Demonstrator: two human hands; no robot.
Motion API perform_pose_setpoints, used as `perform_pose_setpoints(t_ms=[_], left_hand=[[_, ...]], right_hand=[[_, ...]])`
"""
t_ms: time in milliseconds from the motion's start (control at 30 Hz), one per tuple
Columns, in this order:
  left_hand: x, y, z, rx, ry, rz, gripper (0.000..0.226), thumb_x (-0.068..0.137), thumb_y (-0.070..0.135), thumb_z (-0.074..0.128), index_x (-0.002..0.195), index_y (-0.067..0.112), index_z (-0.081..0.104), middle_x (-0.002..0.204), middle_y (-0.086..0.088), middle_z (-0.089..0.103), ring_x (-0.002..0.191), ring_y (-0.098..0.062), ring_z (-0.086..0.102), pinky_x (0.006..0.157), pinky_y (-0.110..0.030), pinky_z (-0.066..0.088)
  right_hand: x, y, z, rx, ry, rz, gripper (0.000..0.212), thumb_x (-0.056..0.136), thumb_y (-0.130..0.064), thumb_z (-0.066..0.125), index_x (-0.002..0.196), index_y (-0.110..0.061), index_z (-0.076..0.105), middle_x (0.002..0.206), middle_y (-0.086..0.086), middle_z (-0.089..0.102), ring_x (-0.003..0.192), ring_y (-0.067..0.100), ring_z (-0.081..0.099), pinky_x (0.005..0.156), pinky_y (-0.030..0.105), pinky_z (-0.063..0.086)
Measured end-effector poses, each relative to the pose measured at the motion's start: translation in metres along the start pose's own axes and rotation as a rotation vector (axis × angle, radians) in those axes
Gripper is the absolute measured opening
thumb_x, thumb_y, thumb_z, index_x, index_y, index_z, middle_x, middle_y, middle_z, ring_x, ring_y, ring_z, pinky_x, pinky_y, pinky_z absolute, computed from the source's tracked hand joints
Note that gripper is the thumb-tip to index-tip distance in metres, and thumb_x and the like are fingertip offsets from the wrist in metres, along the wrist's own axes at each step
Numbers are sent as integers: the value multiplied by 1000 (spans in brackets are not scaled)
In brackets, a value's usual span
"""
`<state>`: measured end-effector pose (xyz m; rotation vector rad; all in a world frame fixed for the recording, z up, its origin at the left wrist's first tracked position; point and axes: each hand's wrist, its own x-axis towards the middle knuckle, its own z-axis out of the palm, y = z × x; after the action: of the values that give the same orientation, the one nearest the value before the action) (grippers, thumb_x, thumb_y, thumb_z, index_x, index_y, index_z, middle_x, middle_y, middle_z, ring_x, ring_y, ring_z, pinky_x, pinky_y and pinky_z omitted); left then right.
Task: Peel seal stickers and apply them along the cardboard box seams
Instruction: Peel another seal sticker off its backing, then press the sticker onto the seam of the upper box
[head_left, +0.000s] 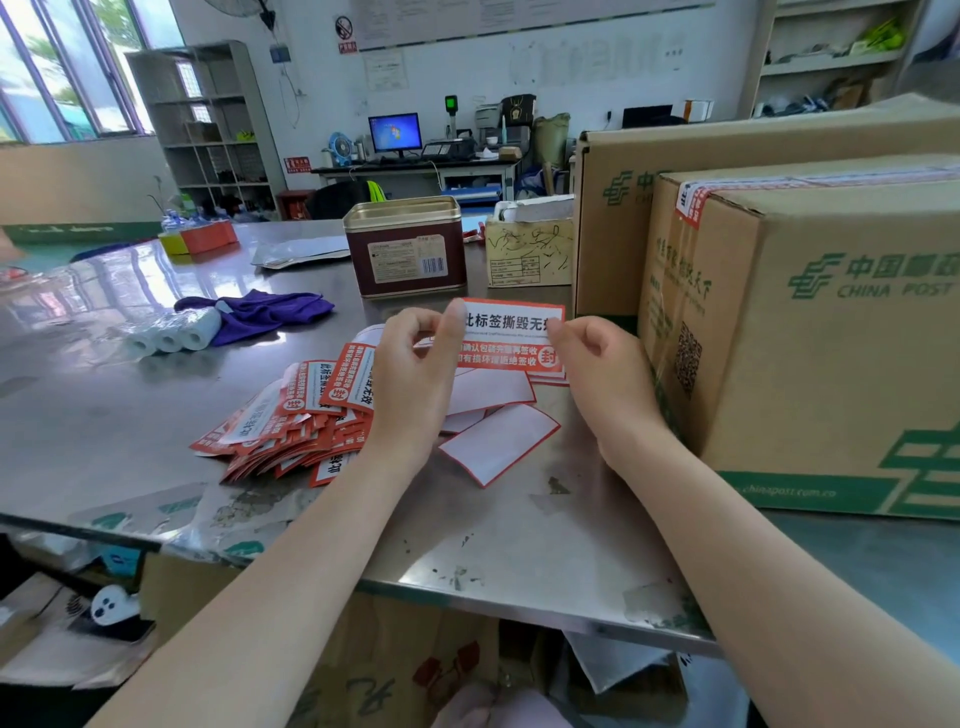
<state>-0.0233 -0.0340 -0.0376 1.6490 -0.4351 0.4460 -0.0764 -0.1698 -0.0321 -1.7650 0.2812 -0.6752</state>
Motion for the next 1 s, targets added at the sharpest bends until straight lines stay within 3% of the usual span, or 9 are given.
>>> perform_pose_setpoints(t_ms=[67,133,233,367,467,567,700,867,1000], left_hand=[[1,-4,0,118,3,67,33,88,49,52,77,19,58,90,-3,63,92,-20,60,84,-36,51],[1,-6,0,233,37,149,30,94,38,50,81,12,60,85,7,54,89,-14,55,80,-18,45],[2,-8,-1,350,78,196,32,96,32,48,82,6,62,88,4,49,84,-8,48,71,-4,35],[3,-11,0,392,87,159,33,96,30,47,82,4,60,92,2,47,86,-8,46,70,-4,33],[6,-10,1,409,105,107,34,97,32,45,82,5,59,93,3,47,88,-9,48,74,-13,39],[12,-1,2,397,112,83,33,97,31,43,82,5,58,93,1,46,87,-10,49,71,-15,39],[23,24,1,360,106,84,34,98,28,40,76,7,55,84,-1,48,85,-11,43,69,-22,34],[45,52,9,384,46,37,37,99,27,38,82,2,59,88,-9,49,86,-15,39,70,-28,31],[62,71,23,487,-41,49,42,97,30,35,87,2,66,91,-14,57,82,-21,44,67,-28,29]], right_hand=[[-1,0,-1,-19,31,-53,29,96,-31,48,86,-6,60,87,2,67,76,10,63,64,22,50],[-3,0,-2,-85,67,-104,27,96,-31,46,83,-10,57,77,-5,63,68,4,58,55,15,43],[-8,0,-3,-163,98,-143,30,98,-33,42,81,-13,56,66,-9,57,60,8,55,52,21,39],[-13,-9,-2,-264,60,-142,27,98,-35,38,87,-16,54,73,-10,57,59,4,52,50,18,37],[-13,-21,-2,-332,42,-140,31,99,-36,37,87,-14,56,82,-3,64,67,8,59,54,27,51],[-6,-38,-4,-433,66,-179,34,99,-35,37,85,-12,58,78,2,66,65,13,61,52,28,49],[6,-70,-7,-458,102,-249,35,98,-31,40,82,-7,60,76,8,65,66,24,64,61,43,57],[19,-116,-17,-575,143,-361,38,98,-28,41,79,-5,65,74,9,67,60,22,61,53,33,52],[28,-148,-40,-629,115,-372,36,97,-23,42,77,-2,63,72,11,66,63,27,64,58,34,54]])
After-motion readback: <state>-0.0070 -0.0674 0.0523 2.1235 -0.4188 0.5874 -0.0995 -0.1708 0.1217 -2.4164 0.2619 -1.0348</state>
